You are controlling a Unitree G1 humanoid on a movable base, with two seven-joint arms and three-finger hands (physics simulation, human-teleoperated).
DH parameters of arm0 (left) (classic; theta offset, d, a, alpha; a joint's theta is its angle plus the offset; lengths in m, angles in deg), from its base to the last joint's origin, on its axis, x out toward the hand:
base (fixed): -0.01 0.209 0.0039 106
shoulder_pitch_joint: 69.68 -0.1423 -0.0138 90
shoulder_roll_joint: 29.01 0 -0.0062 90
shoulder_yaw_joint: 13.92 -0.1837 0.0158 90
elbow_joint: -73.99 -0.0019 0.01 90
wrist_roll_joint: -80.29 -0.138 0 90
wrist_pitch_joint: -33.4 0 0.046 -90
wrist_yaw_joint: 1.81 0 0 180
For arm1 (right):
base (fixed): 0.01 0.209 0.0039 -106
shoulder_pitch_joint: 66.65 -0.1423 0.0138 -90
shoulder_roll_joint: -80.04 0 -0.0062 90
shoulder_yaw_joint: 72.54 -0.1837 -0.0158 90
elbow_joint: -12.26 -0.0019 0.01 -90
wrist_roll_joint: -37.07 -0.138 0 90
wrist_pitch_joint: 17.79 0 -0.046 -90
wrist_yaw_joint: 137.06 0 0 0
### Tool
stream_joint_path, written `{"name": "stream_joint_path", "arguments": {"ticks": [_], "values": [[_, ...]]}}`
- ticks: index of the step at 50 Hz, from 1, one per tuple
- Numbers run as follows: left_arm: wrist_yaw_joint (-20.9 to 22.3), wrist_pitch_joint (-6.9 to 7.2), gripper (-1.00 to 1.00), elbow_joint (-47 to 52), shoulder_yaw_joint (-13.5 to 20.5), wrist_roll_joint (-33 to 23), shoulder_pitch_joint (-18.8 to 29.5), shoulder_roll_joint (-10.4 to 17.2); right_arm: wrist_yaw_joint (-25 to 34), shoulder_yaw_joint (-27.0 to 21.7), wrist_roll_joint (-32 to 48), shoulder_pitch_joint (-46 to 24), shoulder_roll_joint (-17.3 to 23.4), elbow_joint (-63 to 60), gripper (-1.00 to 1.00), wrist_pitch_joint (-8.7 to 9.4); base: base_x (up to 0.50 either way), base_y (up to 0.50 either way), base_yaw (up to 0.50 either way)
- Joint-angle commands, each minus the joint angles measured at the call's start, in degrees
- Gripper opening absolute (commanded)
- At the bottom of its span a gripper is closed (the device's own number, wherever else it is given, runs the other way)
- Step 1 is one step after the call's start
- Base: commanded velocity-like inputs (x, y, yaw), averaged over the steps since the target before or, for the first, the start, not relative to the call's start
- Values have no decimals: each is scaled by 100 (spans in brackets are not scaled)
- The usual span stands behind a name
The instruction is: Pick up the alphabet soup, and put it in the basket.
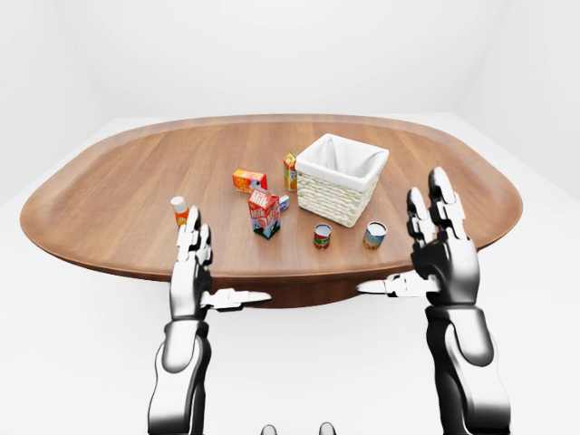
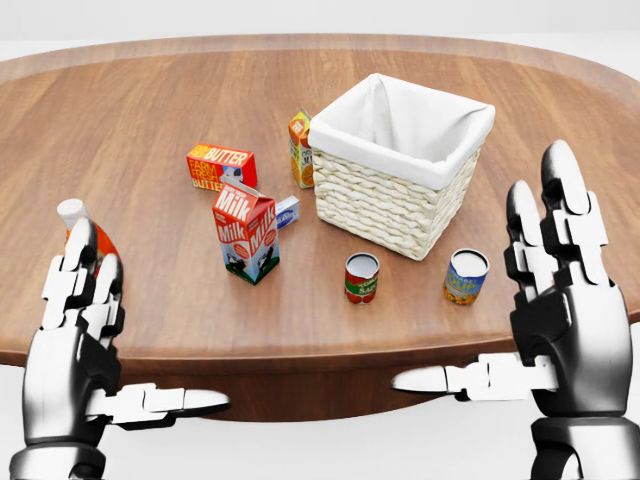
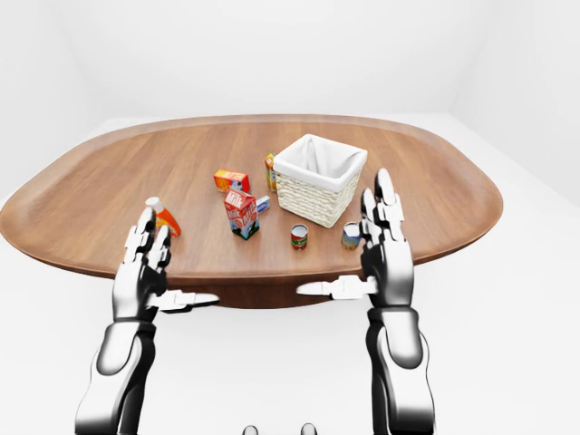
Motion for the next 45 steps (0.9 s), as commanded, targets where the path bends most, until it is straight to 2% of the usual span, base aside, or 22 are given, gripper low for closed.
{"name": "stream_joint_path", "arguments": {"ticks": [1, 10, 12, 26, 45], "values": [[-97, 48, 100, 1471, 146, 70, -279, -22, 9, -162, -105, -7, 12, -916, 100, 0, 0, 0, 0], [-71, 48, 100, 1839, 296, 182, -289, -46, 14, -216, -66, -54, 28, -1104, 100, 0, 0, 0, 0], [-79, 48, 100, 2225, 337, 226, -340, -55, 1, -301, -106, -89, 46, -1274, 100, 0, 0, 0, 0], [-22, 48, 100, 2191, 313, 170, -373, -78, 26, -346, -136, -91, 40, -1402, 100, 0, 0, 0, 0], [-8, 48, 100, 2162, 301, 141, -377, -78, 73, -325, -83, -67, 44, -1299, 100, 0, 0, -30, 0]]}}
